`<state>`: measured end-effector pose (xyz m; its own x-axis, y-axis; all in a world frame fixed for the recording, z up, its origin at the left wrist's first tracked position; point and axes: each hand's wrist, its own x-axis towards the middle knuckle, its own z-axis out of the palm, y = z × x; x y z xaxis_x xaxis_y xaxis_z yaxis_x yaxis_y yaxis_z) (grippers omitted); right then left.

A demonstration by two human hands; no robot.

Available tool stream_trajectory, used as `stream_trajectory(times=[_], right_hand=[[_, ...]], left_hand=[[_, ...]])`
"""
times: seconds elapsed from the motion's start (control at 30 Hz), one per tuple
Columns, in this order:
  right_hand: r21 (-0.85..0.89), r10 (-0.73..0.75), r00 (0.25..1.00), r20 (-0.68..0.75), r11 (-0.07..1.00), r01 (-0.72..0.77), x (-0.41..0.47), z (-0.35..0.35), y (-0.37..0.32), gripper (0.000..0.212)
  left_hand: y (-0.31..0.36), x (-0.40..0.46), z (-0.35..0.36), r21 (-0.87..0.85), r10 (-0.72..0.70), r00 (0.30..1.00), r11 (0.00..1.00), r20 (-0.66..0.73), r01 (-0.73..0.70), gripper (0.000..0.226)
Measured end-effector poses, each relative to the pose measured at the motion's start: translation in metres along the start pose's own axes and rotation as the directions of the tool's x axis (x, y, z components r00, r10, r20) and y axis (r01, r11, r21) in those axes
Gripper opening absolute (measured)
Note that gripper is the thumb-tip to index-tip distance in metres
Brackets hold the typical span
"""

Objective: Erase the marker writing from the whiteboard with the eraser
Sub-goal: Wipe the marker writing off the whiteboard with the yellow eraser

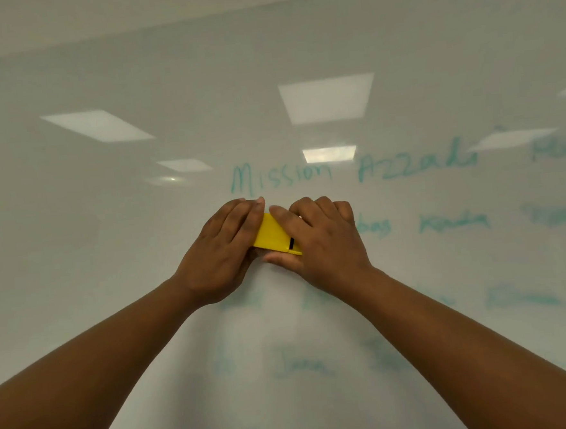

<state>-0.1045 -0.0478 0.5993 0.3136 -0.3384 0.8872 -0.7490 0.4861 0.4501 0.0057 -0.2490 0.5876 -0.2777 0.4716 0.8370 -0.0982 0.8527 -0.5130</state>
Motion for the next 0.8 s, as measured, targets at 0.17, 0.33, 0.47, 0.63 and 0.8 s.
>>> stream_trajectory(times=[0.17, 0.33, 0.47, 0.63, 0.8], right_hand=[[0.053, 0.021, 1.000, -0.006, 0.998, -0.021, 0.039, 0.007, 0.008, 0.059], [0.016, 0.024, 0.996, -0.080, 1.000, -0.023, 0.079, 0.011, 0.009, 0.055], [-0.049, 0.080, 0.991, -0.105, 0.995, -0.086, 0.096, 0.012, 0.021, 0.061], [-0.113, 0.151, 0.986, -0.072, 0.981, -0.159, 0.109, 0.016, 0.037, 0.056], [-0.213, 0.182, 0.979, -0.093, 0.957, -0.198, 0.122, 0.017, 0.037, 0.050]], left_hand=[[-0.031, 0.031, 0.002, 0.013, 0.039, 0.998, 0.999, -0.045, -0.039, 0.060], [-0.066, 0.053, 0.003, -0.041, 0.008, 0.996, 0.999, -0.093, -0.012, 0.065], [-0.088, 0.076, 0.001, -0.126, -0.110, 0.980, 0.988, -0.164, 0.090, 0.068], [-0.116, 0.093, 0.008, -0.256, -0.371, 0.900, 0.915, -0.227, 0.312, 0.051], [-0.124, 0.095, 0.014, -0.223, -0.295, 0.912, 0.946, -0.284, 0.236, 0.038]])
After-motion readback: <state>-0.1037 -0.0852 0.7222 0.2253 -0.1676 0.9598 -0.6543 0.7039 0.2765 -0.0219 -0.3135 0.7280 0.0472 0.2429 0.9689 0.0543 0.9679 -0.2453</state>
